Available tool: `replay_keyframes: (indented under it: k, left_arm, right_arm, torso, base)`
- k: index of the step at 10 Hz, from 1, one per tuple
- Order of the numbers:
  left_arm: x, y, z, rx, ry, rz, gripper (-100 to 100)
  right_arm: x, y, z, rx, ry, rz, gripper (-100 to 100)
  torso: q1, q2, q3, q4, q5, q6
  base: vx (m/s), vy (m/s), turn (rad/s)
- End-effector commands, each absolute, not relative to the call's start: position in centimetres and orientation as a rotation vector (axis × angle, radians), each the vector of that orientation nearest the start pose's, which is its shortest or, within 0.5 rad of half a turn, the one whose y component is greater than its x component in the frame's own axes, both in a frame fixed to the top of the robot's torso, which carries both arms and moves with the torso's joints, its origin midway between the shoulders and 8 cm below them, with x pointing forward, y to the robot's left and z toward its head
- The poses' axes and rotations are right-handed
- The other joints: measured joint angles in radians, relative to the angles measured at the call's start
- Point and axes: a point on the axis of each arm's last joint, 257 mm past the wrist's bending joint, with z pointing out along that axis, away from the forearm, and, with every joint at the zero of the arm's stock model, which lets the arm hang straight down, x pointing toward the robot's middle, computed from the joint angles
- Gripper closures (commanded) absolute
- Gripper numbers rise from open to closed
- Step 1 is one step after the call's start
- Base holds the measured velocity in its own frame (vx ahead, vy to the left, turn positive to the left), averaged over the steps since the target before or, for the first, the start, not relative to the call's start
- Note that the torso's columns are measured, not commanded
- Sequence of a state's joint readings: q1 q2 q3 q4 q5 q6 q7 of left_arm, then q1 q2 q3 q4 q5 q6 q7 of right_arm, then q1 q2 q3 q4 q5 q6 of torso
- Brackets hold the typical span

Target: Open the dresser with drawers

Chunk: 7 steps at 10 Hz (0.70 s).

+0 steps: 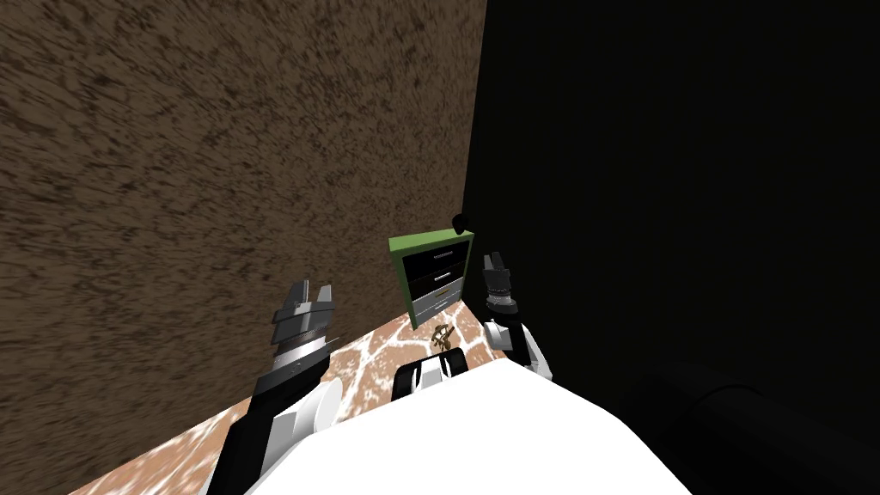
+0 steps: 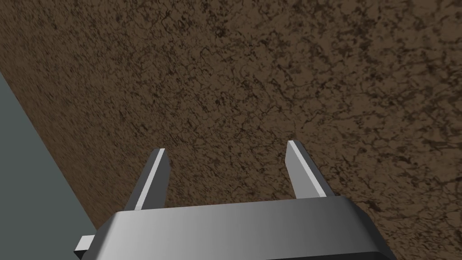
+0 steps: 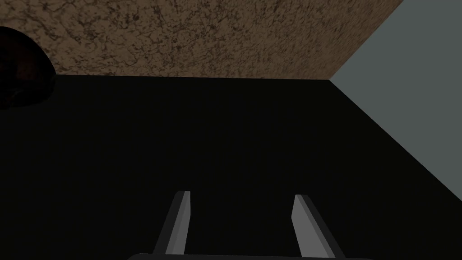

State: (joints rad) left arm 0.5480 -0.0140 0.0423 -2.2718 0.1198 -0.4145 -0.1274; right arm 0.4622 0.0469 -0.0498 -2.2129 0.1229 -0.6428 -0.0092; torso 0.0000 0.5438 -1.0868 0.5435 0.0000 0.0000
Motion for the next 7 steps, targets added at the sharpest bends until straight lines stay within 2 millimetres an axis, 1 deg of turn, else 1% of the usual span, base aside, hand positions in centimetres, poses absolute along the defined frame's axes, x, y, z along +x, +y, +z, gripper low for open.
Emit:
replay_keyframes:
  k: [1,2,3,4,7]
  left_arm:
    - [34.8,31.7,-1.1,-0.795,0.656,-1.169,0]
    - [34.8,31.7,-1.1,-0.795,0.656,-1.169,0]
    - [34.8,31.7,-1.2,-0.796,0.656,-1.169,0]
    - [34.8,31.7,-1.2,-0.796,0.656,-1.169,0]
    - [34.8,31.7,-1.2,-0.796,0.656,-1.169,0]
  right_arm:
    - [33.5,-27.5,3.2,0.522,0.575,1.226,0]
    - [33.6,-27.0,3.1,0.474,0.619,1.211,-100]
    - [33.8,-26.6,3.1,0.439,0.647,1.193,-100]
    - [33.9,-26.2,3.1,0.398,0.677,1.169,-100]
    - [34.4,-25.2,3.1,0.272,0.741,1.064,-100]
  torso:
    - [0.000,0.074,-0.148,0.074,0.000,0.000]
    - [0.000,0.148,-0.295,0.148,0.000,0.000]
    - [0.000,0.181,-0.364,0.181,0.000,0.000]
    - [0.001,0.190,-0.384,0.190,0.000,0.000]
    - [0.001,0.194,-0.389,0.194,0.000,0.000]
  base:
    - [0.000,0.000,0.000]
    - [0.011,0.009,-0.003]
    - [0.011,0.018,-0.007]
    - [0.013,0.024,-0.007]
    - [0.025,0.040,-0.008]
